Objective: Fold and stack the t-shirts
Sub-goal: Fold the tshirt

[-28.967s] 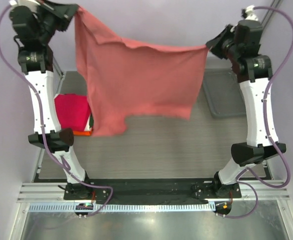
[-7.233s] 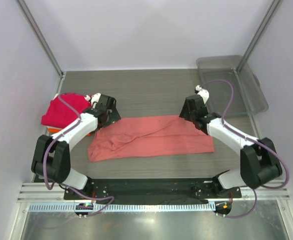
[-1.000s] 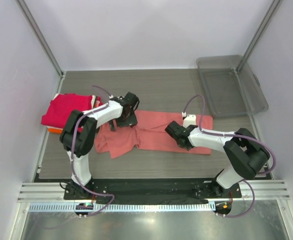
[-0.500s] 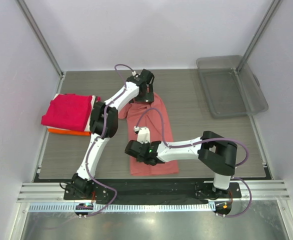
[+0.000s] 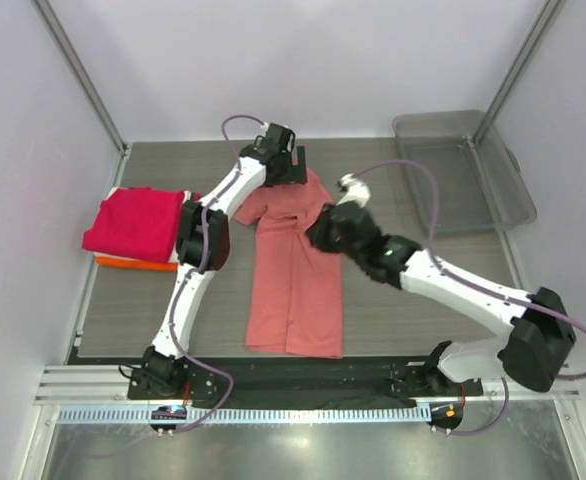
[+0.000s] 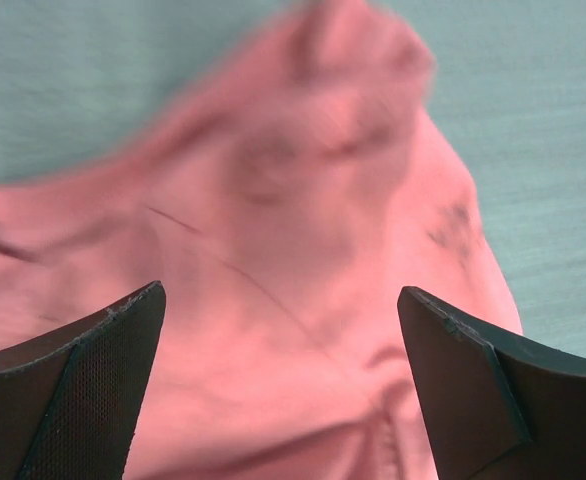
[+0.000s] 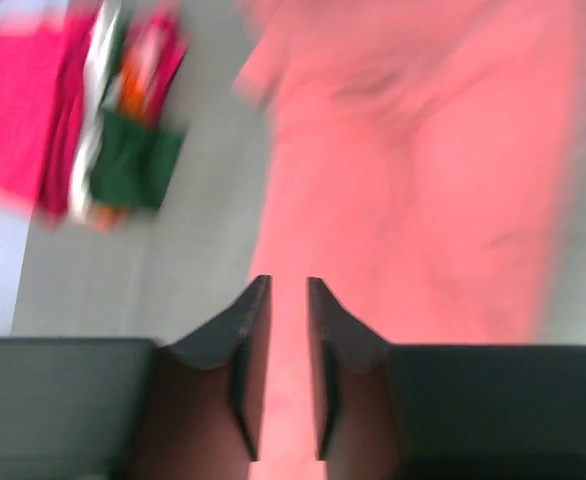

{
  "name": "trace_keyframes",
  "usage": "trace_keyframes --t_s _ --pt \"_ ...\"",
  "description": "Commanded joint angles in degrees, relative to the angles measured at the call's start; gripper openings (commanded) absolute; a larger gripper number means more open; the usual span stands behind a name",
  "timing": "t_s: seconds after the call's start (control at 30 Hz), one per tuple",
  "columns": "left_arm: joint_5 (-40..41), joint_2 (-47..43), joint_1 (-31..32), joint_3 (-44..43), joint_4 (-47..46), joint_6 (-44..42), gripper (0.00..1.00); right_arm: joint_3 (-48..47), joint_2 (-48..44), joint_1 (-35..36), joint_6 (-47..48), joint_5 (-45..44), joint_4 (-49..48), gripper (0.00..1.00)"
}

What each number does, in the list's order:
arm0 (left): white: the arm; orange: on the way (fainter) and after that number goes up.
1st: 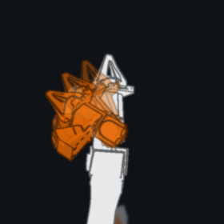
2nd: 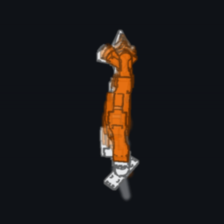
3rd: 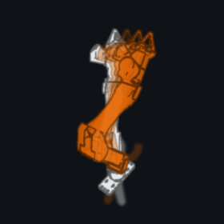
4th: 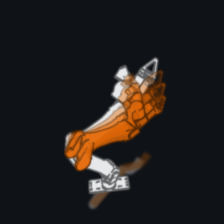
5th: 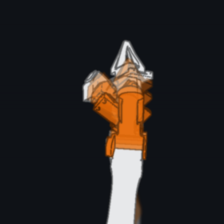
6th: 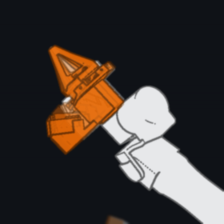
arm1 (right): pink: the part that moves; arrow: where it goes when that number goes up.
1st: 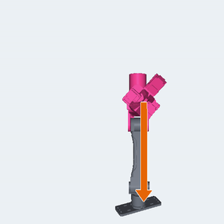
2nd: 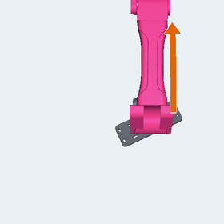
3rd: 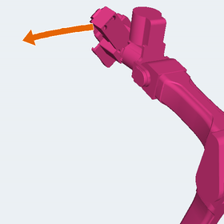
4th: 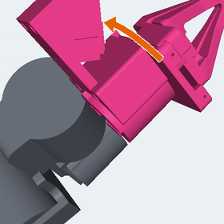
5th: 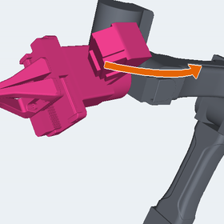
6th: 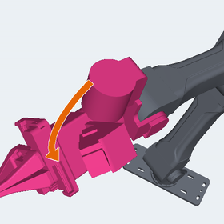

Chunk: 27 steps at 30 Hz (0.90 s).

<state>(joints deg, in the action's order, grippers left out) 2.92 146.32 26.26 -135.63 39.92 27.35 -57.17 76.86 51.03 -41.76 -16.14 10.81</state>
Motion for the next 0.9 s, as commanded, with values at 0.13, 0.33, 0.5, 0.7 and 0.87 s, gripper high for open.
trace_keyframes --t_s 0.13,0.33,0.5,0.7,0.87 --pt "-4.24 -19.38 -2.62 13.09 -9.06 2.08 1.0 -2.67 2.84 -16.65 14.15 8.93 -0.88 0.36" --pt "-1.34 -30.82 -2.79 30.74 -10.21 5.43 1.0 -11.99 19.36 -30.27 11.79 28.78 -5.0 0.56" --pt "0.24 -32.6 -3.76 36.23 -10.83 5.52 0.98 -25.52 36.48 -34.14 13.28 32.22 -3.86 0.68" --pt "0.42 -29.69 -6.74 35.97 -10.13 4.99 0.95 -38.44 49.42 -35.12 14.33 35.3 -3.51 0.68" --pt "1.04 -26.36 -8.5 34.83 -10.39 4.9 0.96 -46.44 57.06 -35.64 15.3 39.08 -3.87 0.69"
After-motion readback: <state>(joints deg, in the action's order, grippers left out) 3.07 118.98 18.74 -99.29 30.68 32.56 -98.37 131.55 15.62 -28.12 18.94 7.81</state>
